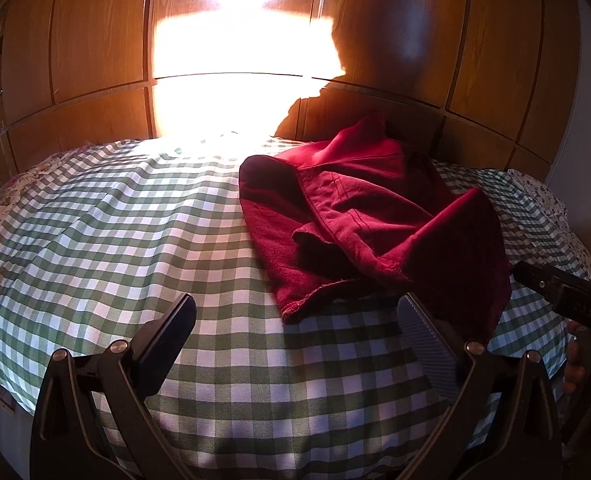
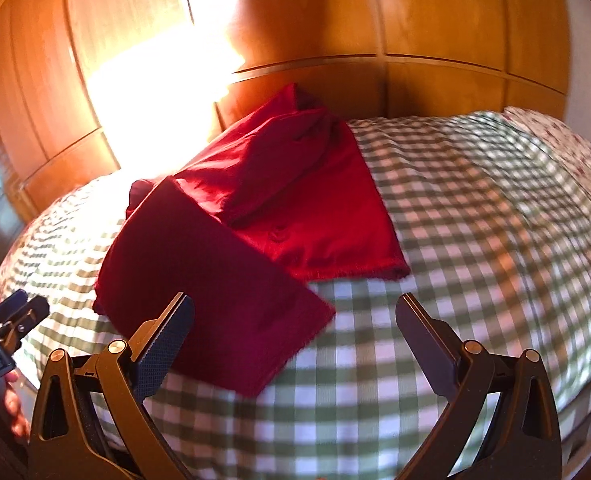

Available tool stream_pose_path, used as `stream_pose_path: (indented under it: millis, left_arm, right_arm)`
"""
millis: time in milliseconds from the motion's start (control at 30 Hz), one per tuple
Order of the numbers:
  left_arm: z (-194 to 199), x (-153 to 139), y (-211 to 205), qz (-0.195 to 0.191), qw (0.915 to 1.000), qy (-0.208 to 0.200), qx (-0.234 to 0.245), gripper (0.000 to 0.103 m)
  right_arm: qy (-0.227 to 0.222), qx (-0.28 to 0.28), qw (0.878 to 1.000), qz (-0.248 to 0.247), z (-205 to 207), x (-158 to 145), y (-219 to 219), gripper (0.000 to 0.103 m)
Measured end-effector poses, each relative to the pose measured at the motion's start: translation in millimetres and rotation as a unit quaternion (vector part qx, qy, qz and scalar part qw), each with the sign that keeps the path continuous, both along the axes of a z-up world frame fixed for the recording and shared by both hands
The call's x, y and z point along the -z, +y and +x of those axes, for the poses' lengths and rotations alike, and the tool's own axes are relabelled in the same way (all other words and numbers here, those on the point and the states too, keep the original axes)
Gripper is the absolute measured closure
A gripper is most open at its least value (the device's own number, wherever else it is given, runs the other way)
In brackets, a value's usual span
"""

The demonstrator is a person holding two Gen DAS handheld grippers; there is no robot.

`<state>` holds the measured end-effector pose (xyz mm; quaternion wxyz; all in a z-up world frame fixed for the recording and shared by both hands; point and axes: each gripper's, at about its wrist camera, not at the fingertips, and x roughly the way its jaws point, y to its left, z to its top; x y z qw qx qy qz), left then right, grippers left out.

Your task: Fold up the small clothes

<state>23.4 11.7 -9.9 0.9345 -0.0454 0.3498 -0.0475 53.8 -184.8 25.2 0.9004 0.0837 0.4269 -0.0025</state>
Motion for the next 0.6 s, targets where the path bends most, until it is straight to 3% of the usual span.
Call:
stream_pose_path:
  millis: [100,133,167,233,267,433,600]
  left_arm:
    - [3.5,-5.1,1.8,-0.021,0.9994,0.002,0.026,0.003]
    - [5.6,-7.8,3.0,-0.032,0.9988,0.002,0.037,0.003]
    - [7.9,-10.7,4.5,-0.046,0.9977,0.005,0.050,0.005]
    - [13.0,-17.1,7.2,-0.079,0.9937,0.009,0.079,0.013]
    - [15.5,-20.6,7.8,-0.090,0.9915,0.012,0.092,0.014]
    - [41.1,-30.9,4.4,-0.153,0.9734,0.038,0.166,0.014]
    - [74.8,-20.1,-2.3,-0.157,0.9684,0.086,0.174,0.013]
  right_arm:
    - [0.019,-0.044,0.999,0.010,26.9,12.8,0.4,0.006]
    - [0.033,-0.061,0.997,0.019,35.8,19.6,2.0,0.011]
    - [0.045,-0.077,0.996,0.029,41.8,25.6,4.1,0.034]
    - [0.078,-0.114,0.989,0.054,50.2,36.8,16.2,0.059]
    - [0.084,-0.130,0.986,0.067,49.2,37.6,24.2,0.064]
    - [0.068,-0.234,0.957,0.156,26.4,24.8,79.3,0.079]
    - [0.060,-0.297,0.934,0.190,10.5,15.6,125.0,0.085]
